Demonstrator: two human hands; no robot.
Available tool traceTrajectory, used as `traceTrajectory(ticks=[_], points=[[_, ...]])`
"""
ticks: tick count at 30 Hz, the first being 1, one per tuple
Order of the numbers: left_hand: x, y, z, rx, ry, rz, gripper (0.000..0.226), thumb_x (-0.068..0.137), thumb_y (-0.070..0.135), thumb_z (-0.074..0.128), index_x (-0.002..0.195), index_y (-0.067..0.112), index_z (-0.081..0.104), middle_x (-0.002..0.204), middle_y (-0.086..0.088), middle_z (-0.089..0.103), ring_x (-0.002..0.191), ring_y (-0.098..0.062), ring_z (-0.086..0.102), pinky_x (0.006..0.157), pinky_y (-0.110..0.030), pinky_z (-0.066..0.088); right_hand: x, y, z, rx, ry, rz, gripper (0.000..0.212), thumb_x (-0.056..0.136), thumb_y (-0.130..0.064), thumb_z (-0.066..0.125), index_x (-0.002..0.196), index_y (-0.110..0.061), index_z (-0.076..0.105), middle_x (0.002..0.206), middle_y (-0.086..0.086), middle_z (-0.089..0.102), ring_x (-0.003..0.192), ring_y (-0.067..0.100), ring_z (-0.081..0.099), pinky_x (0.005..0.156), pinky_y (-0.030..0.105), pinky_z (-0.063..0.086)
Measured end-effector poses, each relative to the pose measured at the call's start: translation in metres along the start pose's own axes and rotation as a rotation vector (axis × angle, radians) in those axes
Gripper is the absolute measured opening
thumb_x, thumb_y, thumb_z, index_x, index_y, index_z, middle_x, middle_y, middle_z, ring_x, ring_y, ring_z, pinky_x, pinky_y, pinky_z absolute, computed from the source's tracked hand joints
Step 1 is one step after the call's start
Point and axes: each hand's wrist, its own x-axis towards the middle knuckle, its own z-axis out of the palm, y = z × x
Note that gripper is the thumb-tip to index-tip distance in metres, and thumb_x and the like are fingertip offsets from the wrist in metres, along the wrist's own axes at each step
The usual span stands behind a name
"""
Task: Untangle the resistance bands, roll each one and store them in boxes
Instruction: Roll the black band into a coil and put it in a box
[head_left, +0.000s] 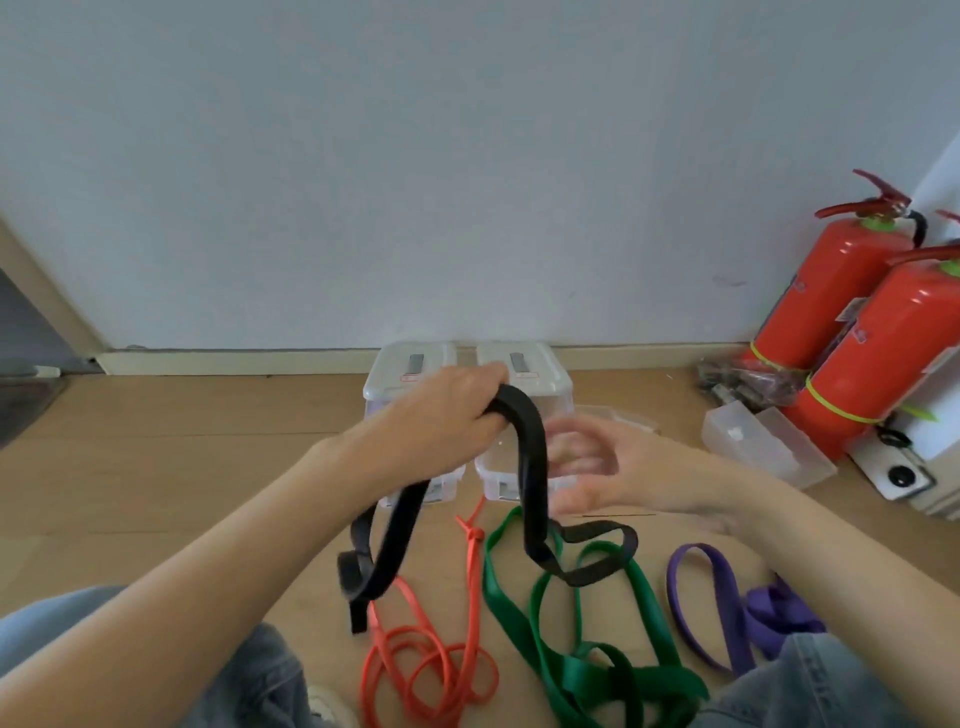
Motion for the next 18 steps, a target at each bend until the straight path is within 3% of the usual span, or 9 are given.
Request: traceTrajectory(ticks=[3,5,6,8,10,12,14,16,18], points=[[0.008,0.0,0.018,0.085,0.002,0.021,0.008,0.093,0.017,0.042,0.086,0.015,0.045,0.07,0.007,0.048,0.068,-0.017,0.05,0.054,-0.023,0.035,0.008,-0.01,0.011,-0.163,0.238,-0.144,0.031,0.073,-0.032,0.074,0.098,-0.016,0.064,0.086,-0.003,0.07,0.083,0.005,0.065,0.083,0.034,0.051],[0.013,-0.007,0.022,0.063,0.045,0.005,0.009,0.093,0.018,0.044,0.088,0.014,0.049,0.068,0.007,0.047,0.064,-0.016,0.048,0.049,-0.021,0.031,0.007,-0.013,0.007,-0.078,0.384,-0.206,0.013,0.08,-0.015,0.067,0.092,-0.01,0.065,0.083,0.008,0.07,0.08,0.017,0.066,0.081,0.039,0.052],[0.016,-0.01,0.024,0.031,0.046,0.002,0.011,0.093,0.02,0.045,0.085,0.014,0.051,0.067,0.007,0.047,0.062,-0.014,0.047,0.048,-0.022,0.03,0.006,-0.015,0.004,0.046,0.405,-0.265,0.009,0.081,-0.01,0.064,0.091,-0.011,0.065,0.079,0.005,0.071,0.08,0.016,0.067,0.079,0.033,0.052],[0.018,-0.015,0.033,-0.164,0.007,-0.016,0.023,0.094,0.022,0.048,0.071,0.021,0.049,0.06,0.01,0.049,0.055,-0.004,0.049,0.05,-0.018,0.034,0.002,-0.023,-0.002,0.305,0.368,-0.398,0.008,0.083,-0.008,0.061,0.087,-0.013,0.065,0.068,-0.001,0.066,0.073,0.013,0.064,0.081,0.028,0.052],[0.014,-0.019,0.048,-0.272,-0.073,-0.059,0.03,0.094,0.019,0.048,0.065,0.027,0.043,0.058,0.011,0.05,0.052,0.002,0.049,0.052,-0.013,0.037,0.002,-0.027,-0.008,0.512,0.329,-0.479,0.012,0.084,-0.004,0.055,0.077,-0.011,0.063,0.062,-0.003,0.056,0.067,0.014,0.056,0.082,0.033,0.049],[0.007,-0.031,0.06,-0.174,-0.201,-0.105,0.029,0.094,0.02,0.046,0.066,0.025,0.041,0.064,0.008,0.055,0.062,-0.006,0.056,0.06,-0.015,0.043,0.0,-0.028,-0.014,0.658,0.345,-0.512,0.021,0.087,0.001,0.049,0.073,-0.011,0.061,0.06,-0.003,0.05,0.064,0.014,0.053,0.082,0.034,0.049],[0.0,-0.042,0.061,-0.067,-0.28,-0.148,0.029,0.096,0.021,0.042,0.068,0.024,0.042,0.071,0.003,0.06,0.074,-0.018,0.063,0.073,-0.027,0.05,-0.004,-0.027,-0.021,0.722,0.36,-0.524,0.025,0.088,-0.001,0.05,0.069,-0.013,0.062,0.06,-0.003,0.049,0.064,0.015,0.053,0.08,0.03,0.051],[0.0,-0.045,0.046,-0.125,-0.188,-0.21,0.029,0.097,0.019,0.04,0.068,0.022,0.045,0.069,0.004,0.062,0.076,-0.02,0.065,0.069,-0.026,0.05,-0.01,-0.022,-0.03,0.631,0.366,-0.468,0.015,0.085,-0.006,0.055,0.072,-0.011,0.06,0.061,-0.003,0.054,0.068,0.015,0.058,0.076,0.025,0.051],[0.004,-0.04,0.018,-0.279,0.05,-0.257,0.034,0.097,0.016,0.039,0.065,0.016,0.052,0.059,0.005,0.063,0.07,-0.018,0.066,0.063,-0.021,0.048,-0.012,-0.013,-0.034,0.264,0.36,-0.299,0.012,0.085,-0.009,0.06,0.074,-0.015,0.06,0.065,-0.004,0.061,0.074,0.014,0.063,0.076,0.024,0.048]])
